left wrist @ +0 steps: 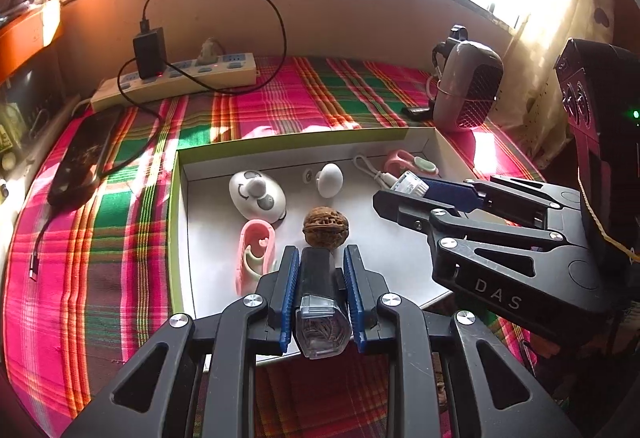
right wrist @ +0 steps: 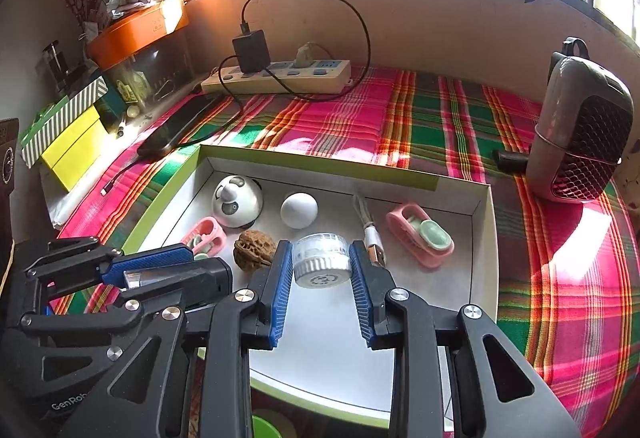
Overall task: Organize objects
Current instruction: 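Lower the flashlight and container into the box and open both tools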
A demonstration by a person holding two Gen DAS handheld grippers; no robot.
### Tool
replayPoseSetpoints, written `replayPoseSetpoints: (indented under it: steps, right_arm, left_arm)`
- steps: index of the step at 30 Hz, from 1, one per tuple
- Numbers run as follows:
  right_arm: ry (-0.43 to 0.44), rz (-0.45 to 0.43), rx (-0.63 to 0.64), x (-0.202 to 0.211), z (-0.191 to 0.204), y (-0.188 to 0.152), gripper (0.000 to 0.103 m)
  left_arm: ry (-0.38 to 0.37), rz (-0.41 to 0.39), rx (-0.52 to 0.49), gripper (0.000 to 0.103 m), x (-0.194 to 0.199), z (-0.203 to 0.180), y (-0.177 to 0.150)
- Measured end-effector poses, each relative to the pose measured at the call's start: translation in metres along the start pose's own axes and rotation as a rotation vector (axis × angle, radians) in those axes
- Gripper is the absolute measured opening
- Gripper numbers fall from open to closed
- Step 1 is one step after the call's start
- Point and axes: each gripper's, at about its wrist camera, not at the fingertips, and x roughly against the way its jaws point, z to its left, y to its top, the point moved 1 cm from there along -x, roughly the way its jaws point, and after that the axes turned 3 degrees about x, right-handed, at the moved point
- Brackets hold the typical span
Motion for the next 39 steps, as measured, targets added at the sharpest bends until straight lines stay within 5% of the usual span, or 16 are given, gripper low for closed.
replayPoseSetpoints:
  steps: [39]
  right_arm:
    - [-0.007, 0.057, 0.025, -0.036, -0.001, 0.005, 0.030]
  left_arm:
    - [0.029, 0.041, 0.007, 0.021, -0.023, 0.004, 0.000]
